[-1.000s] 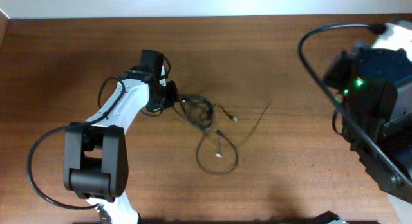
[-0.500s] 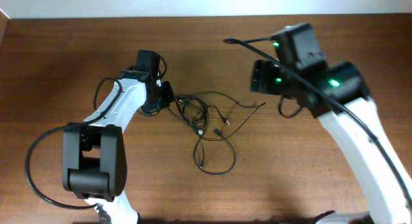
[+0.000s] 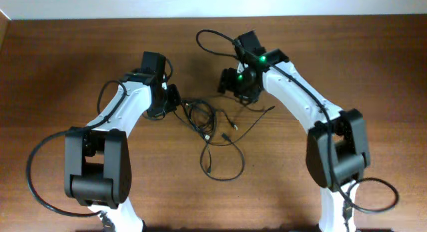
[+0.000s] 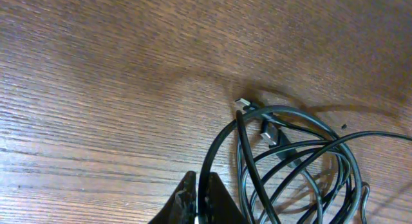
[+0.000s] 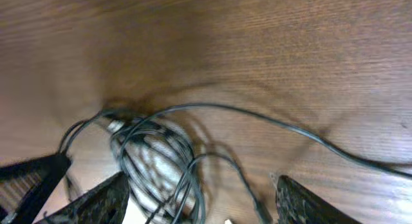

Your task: Untangle cables

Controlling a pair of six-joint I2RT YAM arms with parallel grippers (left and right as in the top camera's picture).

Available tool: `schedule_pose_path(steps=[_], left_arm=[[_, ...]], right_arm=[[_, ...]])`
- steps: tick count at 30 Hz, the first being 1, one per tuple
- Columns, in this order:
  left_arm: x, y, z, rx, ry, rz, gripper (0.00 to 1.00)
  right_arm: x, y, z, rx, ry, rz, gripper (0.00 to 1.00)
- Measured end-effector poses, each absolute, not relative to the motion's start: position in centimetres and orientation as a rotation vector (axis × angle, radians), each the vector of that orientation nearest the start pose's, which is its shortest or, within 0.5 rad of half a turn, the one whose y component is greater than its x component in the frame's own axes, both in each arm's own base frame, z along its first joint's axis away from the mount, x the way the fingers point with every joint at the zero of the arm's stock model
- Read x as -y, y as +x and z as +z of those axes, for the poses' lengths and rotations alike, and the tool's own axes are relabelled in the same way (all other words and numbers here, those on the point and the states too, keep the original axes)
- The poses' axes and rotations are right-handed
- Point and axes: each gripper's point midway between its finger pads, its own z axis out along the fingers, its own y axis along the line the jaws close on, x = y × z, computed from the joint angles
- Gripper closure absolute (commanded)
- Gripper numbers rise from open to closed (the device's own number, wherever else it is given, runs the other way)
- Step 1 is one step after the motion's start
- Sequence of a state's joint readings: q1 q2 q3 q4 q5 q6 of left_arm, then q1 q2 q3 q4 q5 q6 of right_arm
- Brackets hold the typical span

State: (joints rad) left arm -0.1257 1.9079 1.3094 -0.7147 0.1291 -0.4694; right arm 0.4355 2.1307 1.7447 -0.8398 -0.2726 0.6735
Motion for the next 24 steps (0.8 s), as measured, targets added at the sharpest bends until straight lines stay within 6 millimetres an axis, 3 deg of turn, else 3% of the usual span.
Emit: schedule_pose_path(steps=[2,5,8,10,11,14,20,22,24], left_arm=[[7.3,40.0,3.8,-2.880,-0.475,-0.291,0.92],[7.3,40.0,3.8,-2.879,-0.475,-0.292,0.92],[7.3,40.1,3.8,-2.877,-0.474,-0.292,0.92],[7.2,40.1,3.8,-2.876,-0.475,-0.288,0.91],[7.2,40.1,3.8,-2.876,-0.475,-0.288,0.92],[7.2,40.1,3.8,-2.875,-0.475,-0.283,0.92],[7.2,40.1,3.8,-2.875,-0.475,-0.283,0.92],[7.2,40.1,3.8,-2.875,-0.475,-0.284,0.92],[7.2,40.1,3.8,-2.873,-0.474,-0.285,0.92]], right_arm=[[-25.2,43.0,5.3,-2.935,0.388,0.613,0.30],[-26.1,44.0,3.9,-2.906,0.517,0.648,0.30],[-28.5,44.3,2.0,-2.886,0.586,0.692,0.31],[-30.2,44.2,1.8,-2.866,0.624,0.729,0.36],[-30.5,44.1,1.7,-2.859,0.658,0.720,0.39],[-30.4,44.2,1.5,-2.820,0.789,0.675,0.65],[-29.5,44.9,1.2,-2.770,0.862,0.608,0.83],[-29.4,45.0,1.2,-2.764,0.855,0.599,0.96],[-29.5,45.2,1.3,-2.766,0.806,0.600,0.96]])
